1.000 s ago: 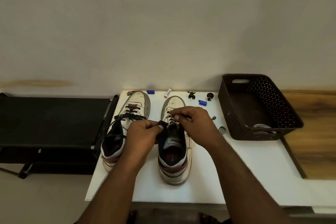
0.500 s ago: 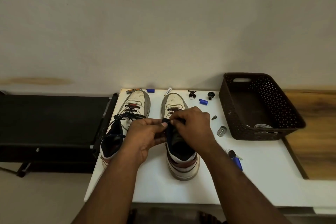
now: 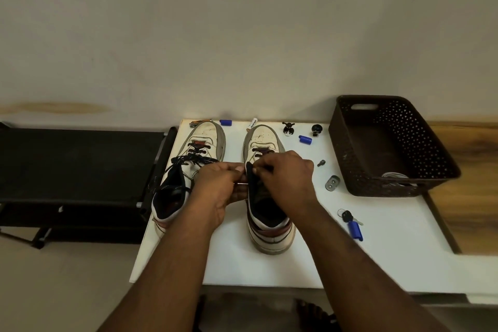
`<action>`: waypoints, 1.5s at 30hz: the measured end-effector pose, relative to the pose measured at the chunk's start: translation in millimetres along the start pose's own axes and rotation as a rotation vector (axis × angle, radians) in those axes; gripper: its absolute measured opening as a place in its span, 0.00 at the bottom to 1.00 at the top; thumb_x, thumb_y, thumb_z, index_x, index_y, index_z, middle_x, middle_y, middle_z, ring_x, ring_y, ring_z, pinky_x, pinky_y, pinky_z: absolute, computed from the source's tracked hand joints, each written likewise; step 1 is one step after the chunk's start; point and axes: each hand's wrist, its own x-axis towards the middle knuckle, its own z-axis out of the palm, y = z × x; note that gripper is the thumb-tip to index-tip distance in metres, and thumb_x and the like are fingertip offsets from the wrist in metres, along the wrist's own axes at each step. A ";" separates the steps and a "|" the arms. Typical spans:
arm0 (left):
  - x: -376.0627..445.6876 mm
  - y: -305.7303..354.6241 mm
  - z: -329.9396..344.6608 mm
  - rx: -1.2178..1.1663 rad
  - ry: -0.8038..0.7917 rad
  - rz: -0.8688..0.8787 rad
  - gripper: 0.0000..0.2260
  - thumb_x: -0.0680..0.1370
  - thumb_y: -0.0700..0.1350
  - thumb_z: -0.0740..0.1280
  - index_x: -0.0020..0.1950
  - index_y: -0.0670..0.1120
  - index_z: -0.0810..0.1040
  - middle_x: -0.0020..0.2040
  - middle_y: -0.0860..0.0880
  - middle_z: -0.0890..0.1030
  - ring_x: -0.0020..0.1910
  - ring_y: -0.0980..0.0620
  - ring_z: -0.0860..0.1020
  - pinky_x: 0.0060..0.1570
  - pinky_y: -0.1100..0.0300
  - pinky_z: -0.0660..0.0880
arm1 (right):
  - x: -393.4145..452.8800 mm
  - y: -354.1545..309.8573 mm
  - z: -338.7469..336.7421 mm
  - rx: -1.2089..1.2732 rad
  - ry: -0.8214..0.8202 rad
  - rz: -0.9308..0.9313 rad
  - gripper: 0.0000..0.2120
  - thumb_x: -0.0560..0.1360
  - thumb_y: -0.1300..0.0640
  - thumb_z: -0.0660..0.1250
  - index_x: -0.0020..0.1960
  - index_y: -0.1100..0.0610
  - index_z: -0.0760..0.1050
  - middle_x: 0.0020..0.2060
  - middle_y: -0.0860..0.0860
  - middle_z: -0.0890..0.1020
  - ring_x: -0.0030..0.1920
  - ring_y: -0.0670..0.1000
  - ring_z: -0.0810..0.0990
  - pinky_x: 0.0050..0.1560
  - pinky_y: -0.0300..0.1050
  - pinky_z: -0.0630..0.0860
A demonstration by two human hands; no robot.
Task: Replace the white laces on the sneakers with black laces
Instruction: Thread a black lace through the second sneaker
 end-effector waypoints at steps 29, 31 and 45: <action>5.1 7.2 -4.2 0.704 0.057 0.399 0.14 0.80 0.39 0.62 0.63 0.52 0.77 0.58 0.49 0.80 0.55 0.43 0.79 0.56 0.44 0.78 | 6.8 10.2 -12.6 0.136 0.087 0.174 0.13 0.76 0.45 0.66 0.57 0.50 0.79 0.51 0.49 0.83 0.48 0.48 0.79 0.45 0.39 0.69; 7.6 4.2 -6.4 0.882 0.079 0.373 0.10 0.79 0.42 0.65 0.58 0.48 0.81 0.53 0.46 0.82 0.51 0.45 0.80 0.55 0.51 0.77 | 6.1 11.2 -13.2 0.158 0.074 0.168 0.14 0.76 0.46 0.66 0.59 0.49 0.78 0.52 0.49 0.83 0.49 0.48 0.79 0.46 0.39 0.69; -61.8 25.1 -28.1 0.825 0.610 0.573 0.29 0.76 0.39 0.66 0.74 0.56 0.63 0.78 0.49 0.53 0.58 0.43 0.77 0.51 0.59 0.72 | 5.0 19.3 -15.7 0.191 0.055 0.231 0.16 0.75 0.42 0.67 0.57 0.51 0.79 0.50 0.50 0.83 0.48 0.50 0.81 0.47 0.43 0.74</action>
